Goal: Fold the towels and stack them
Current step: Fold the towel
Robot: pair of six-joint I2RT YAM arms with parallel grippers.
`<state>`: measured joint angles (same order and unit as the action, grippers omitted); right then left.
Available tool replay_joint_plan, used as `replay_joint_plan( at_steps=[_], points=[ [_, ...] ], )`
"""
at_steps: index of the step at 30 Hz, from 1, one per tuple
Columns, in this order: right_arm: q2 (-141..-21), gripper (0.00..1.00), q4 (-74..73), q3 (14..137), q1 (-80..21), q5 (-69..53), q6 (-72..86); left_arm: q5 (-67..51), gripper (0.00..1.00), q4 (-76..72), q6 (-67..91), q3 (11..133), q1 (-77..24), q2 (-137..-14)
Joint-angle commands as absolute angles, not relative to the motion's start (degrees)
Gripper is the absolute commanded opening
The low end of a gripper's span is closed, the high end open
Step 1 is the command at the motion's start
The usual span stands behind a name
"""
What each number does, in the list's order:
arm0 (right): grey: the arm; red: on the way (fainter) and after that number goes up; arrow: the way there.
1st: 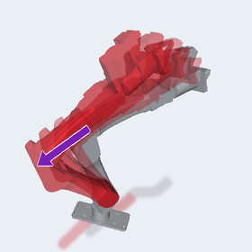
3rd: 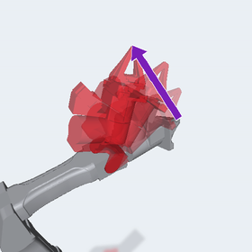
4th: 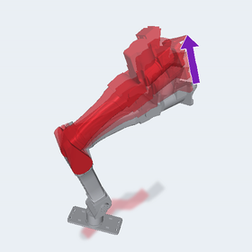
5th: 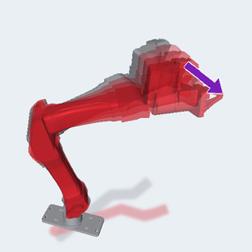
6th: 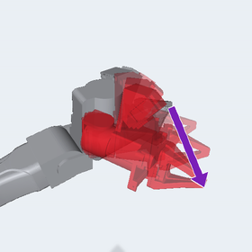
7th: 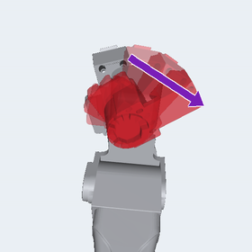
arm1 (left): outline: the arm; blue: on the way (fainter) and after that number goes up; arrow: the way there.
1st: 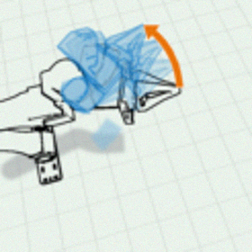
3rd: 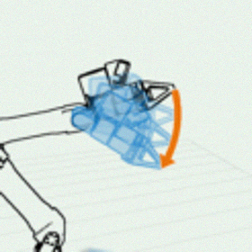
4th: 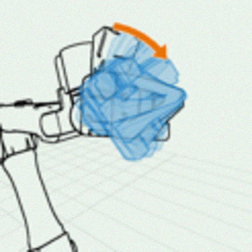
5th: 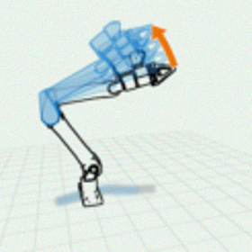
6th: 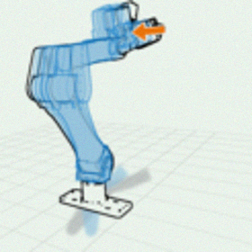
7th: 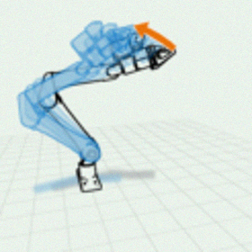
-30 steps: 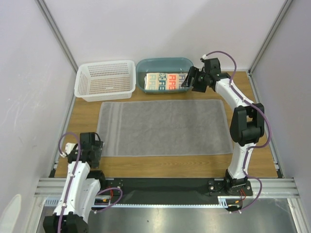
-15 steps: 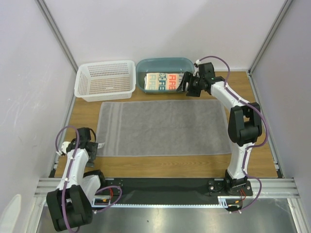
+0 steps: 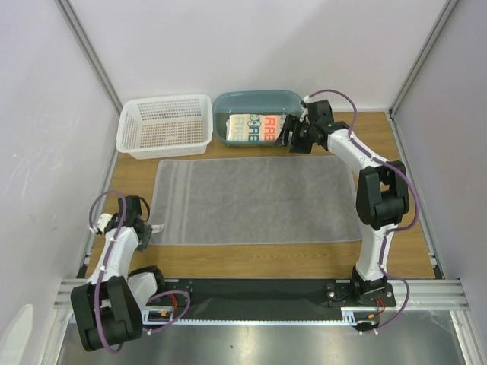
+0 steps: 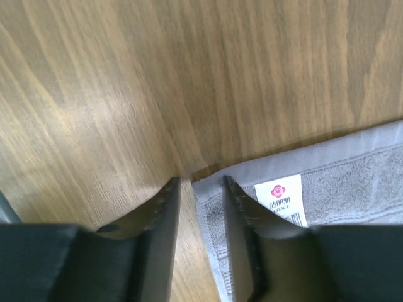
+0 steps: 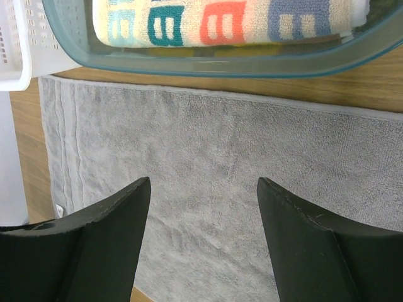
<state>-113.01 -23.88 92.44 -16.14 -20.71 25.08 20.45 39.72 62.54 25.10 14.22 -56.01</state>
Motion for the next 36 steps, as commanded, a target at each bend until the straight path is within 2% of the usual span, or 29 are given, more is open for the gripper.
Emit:
replay_joint_plan(
  at_steps=[1, 2, 5, 6, 7, 18, 25, 29, 32, 33, 34, 36],
  points=[
    [-110.74, 0.74, -21.71, 92.46, -16.35, -20.39, 25.66, 18.46, 0.35, 35.07, 61.96, 24.17, 14.77, -57.48],
    [-110.92, 0.74, -21.71, 92.55, -16.26, -20.74, 25.75, 18.37, 0.34, 34.72, 61.96, 24.00, 14.77, -57.92],
    [-111.27, 0.74, -21.62, 92.81, -16.35, -20.83, 25.58, 18.37, 0.20, 34.72, 61.70, 24.17, 14.77, -58.10],
    [-111.62, 0.74, -21.36, 93.07, -16.26, -20.92, 25.58, 18.63, 0.07, 34.98, 61.61, 24.43, 14.77, -57.83],
    [-111.88, 0.73, -21.36, 93.34, -16.35, -21.00, 25.66, 18.89, 0.00, 35.68, 61.70, 24.43, 14.77, -57.66],
    [-114.87, 0.71, -17.50, 94.48, -20.74, -24.61, 27.42, 23.99, 0.00, 43.85, 65.56, 24.17, 14.85, -51.07],
    [-117.42, 0.71, -14.94, 98.25, -28.90, -24.00, 27.33, 23.74, 0.00, 48.43, 69.08, 20.75, 14.68, -40.79],
    [-122.86, 0.72, -10.55, 103.61, -35.84, -22.16, 29.53, 21.71, 0.00, 48.95, 71.27, 19.34, 14.68, -38.24],
    [-131.46, 0.72, -10.28, 115.19, -42.00, -18.57, 30.41, 23.64, 0.00, 50.89, 75.31, 18.11, 12.58, -35.43],
    [-137.75, 0.72, -12.89, 120.36, -44.80, -17.41, 30.41, 24.25, 0.00, 51.32, 75.93, 17.67, 12.13, -33.33],
    [-140.86, 0.72, -14.49, 130.42, -46.04, -16.27, 30.67, 25.04, 0.00, 51.76, 76.37, 17.58, 11.61, -32.44],
    [-147.71, 0.72, -18.52, 141.63, -48.24, -11.88, 31.20, 26.10, 0.00, 52.12, 76.38, 17.49, 9.85, -30.51]
  ],
)
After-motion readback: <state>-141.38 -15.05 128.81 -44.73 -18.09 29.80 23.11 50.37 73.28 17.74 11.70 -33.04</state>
